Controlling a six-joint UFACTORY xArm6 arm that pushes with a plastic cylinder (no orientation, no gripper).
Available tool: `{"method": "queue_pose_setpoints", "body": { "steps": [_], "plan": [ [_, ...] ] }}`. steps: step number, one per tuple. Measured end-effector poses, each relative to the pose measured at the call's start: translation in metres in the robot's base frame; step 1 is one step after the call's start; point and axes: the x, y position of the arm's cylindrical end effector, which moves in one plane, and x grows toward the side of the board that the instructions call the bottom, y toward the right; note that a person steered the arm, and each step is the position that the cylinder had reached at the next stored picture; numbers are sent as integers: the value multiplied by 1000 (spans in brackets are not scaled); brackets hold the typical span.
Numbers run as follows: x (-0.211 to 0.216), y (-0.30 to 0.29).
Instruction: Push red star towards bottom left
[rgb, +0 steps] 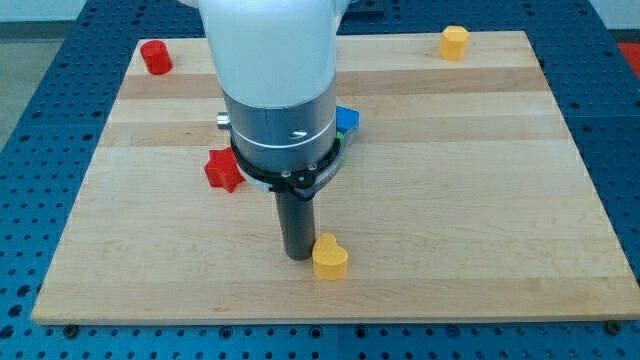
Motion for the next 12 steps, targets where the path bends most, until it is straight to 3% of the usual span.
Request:
{"method": "queue_pose_setpoints", "body": {
  "steps": [1,2,5,8,10,12],
  "plan": [
    [-10,-4],
    [-54,-15],
    [-74,-16],
    [-123,-45],
    [-132,-69],
    [-110,-87]
  ]
}}
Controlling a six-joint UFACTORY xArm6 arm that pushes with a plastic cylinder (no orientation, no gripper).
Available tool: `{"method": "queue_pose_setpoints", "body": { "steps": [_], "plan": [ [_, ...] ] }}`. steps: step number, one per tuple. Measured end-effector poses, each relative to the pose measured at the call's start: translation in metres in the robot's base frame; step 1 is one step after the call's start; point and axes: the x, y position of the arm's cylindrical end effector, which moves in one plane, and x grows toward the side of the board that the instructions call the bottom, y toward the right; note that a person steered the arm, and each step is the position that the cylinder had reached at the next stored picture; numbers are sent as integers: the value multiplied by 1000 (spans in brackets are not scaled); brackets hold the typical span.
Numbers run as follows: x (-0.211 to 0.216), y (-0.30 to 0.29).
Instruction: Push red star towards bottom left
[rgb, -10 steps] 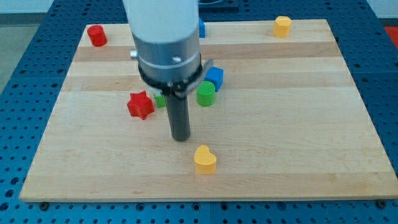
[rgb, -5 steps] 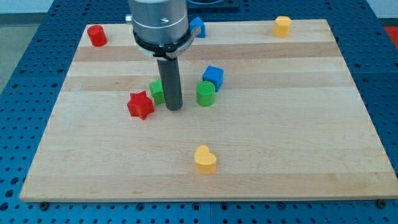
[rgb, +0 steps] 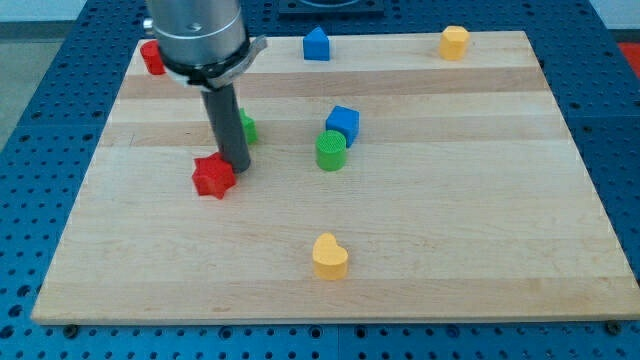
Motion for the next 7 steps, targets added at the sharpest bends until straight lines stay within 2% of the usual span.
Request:
{"method": "queue_pose_setpoints", "body": {
  "steps": [4,7],
  "plan": [
    [16,-48],
    [56,-60]
  ]
}}
